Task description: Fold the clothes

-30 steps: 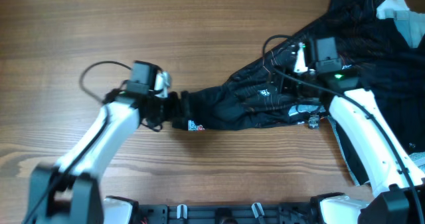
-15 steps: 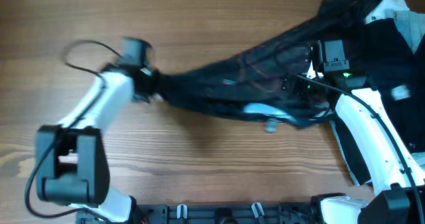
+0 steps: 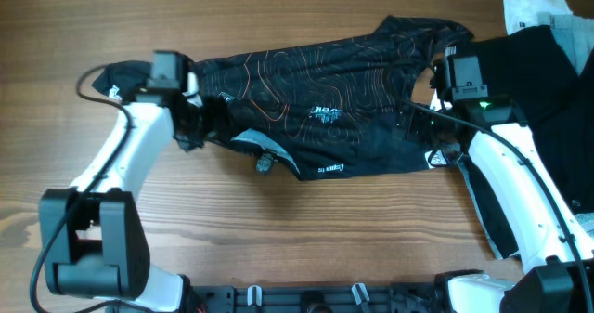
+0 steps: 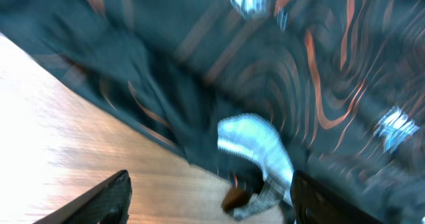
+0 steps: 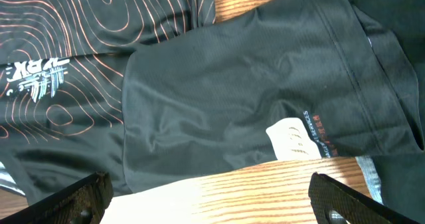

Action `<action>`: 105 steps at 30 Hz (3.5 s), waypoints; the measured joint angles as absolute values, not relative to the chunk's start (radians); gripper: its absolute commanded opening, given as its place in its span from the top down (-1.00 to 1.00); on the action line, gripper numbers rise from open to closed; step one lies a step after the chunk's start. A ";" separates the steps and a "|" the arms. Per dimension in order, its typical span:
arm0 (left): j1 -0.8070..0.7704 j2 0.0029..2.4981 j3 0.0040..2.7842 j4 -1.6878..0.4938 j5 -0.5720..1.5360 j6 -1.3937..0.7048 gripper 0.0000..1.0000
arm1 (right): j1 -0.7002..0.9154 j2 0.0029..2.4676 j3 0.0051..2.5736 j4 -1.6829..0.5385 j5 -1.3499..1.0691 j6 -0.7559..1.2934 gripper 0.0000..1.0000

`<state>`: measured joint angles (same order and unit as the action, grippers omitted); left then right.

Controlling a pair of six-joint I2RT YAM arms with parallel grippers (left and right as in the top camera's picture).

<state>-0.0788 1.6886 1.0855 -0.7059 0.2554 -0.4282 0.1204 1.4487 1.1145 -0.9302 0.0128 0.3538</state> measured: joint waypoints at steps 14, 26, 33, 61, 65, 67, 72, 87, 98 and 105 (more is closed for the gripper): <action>-0.194 1.753 0.984 -0.482 0.075 -0.482 0.21 | 0.120 1.449 1.114 -0.943 0.012 0.354 -0.99; -0.108 1.723 1.026 -0.825 -0.091 -0.474 0.92 | 0.120 1.449 1.114 -0.945 0.029 0.351 -0.99; 0.337 1.528 1.066 -0.595 -0.241 -0.435 -0.01 | 0.121 1.449 1.114 -0.957 0.035 0.350 -0.99; -0.229 1.509 0.677 -0.682 0.194 -0.746 0.92 | 0.120 1.449 1.114 -0.970 0.035 0.350 -0.99; -0.021 1.442 0.735 -0.915 0.094 -0.693 0.92 | 0.120 1.449 1.114 -0.961 0.035 0.350 -0.99; 0.125 1.367 0.790 -0.945 0.072 -0.655 0.92 | 0.120 1.487 1.114 -0.931 0.017 0.350 -0.99; 0.384 1.280 0.811 -0.995 0.046 -0.566 0.92 | 0.120 1.682 1.114 -0.817 -0.093 0.358 -0.92; 0.416 1.280 0.811 -1.014 0.053 -0.535 0.92 | 0.120 1.913 1.134 -0.603 -0.300 0.396 0.91; 0.416 1.289 1.000 -1.141 0.221 -0.402 0.92 | 0.105 1.668 1.310 -0.875 -0.243 0.334 0.92; 0.416 1.277 1.676 -1.345 0.369 -0.312 0.92 | 0.026 1.158 1.525 -0.899 -0.165 0.327 0.92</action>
<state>0.4164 1.2774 1.6760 -1.3449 0.3695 -0.3122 0.0261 1.1584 1.5246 -0.8986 -0.1650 0.3271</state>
